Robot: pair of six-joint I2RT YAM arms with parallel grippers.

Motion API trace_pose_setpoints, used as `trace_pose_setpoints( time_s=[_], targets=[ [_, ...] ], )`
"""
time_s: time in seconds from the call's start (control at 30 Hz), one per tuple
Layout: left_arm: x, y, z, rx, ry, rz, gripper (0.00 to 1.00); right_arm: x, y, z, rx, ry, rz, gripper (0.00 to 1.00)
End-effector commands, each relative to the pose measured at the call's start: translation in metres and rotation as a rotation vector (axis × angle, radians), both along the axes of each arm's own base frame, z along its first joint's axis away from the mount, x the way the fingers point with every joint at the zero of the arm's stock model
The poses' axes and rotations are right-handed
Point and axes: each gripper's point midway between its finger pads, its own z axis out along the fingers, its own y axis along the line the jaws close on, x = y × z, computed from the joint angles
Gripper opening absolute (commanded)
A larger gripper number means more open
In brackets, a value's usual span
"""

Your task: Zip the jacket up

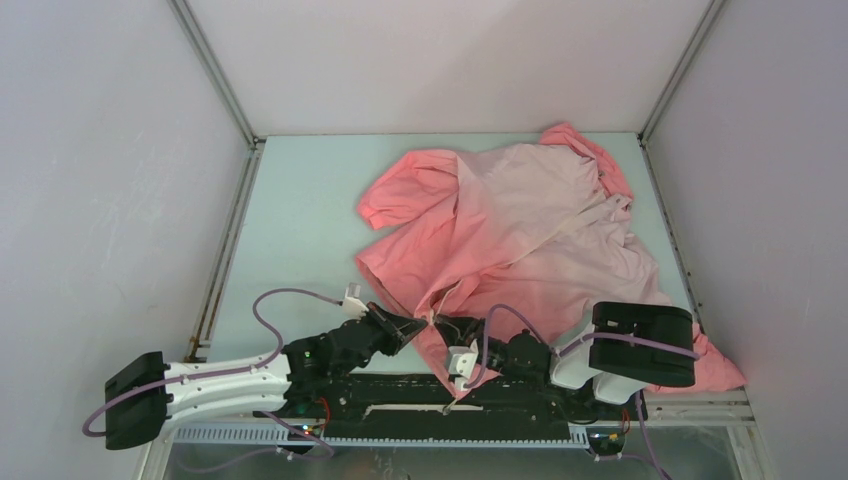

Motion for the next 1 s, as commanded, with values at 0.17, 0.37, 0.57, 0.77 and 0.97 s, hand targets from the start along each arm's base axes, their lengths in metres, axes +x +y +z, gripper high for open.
trace_pose_setpoints(
  time_s=[0.17,0.37,0.57,0.77,0.97],
  targets=[
    [0.000,0.002,-0.004,0.018,-0.023,-0.007,0.00,0.002,0.009,0.020,0.092,0.001,0.001,0.21],
    [-0.001,0.002,-0.005,0.020,-0.020,-0.011,0.00,0.005,0.010,0.021,0.100,0.007,-0.006,0.17],
    [-0.001,0.001,-0.004,0.018,-0.021,-0.015,0.00,0.008,0.010,0.020,0.098,0.011,-0.016,0.08],
    [-0.005,0.003,-0.011,0.087,-0.001,-0.037,0.00,0.012,0.013,0.023,0.116,0.026,-0.043,0.00],
    [-0.003,0.006,-0.010,0.063,-0.006,-0.016,0.00,0.002,0.016,0.026,0.158,0.108,-0.046,0.00]
  ],
)
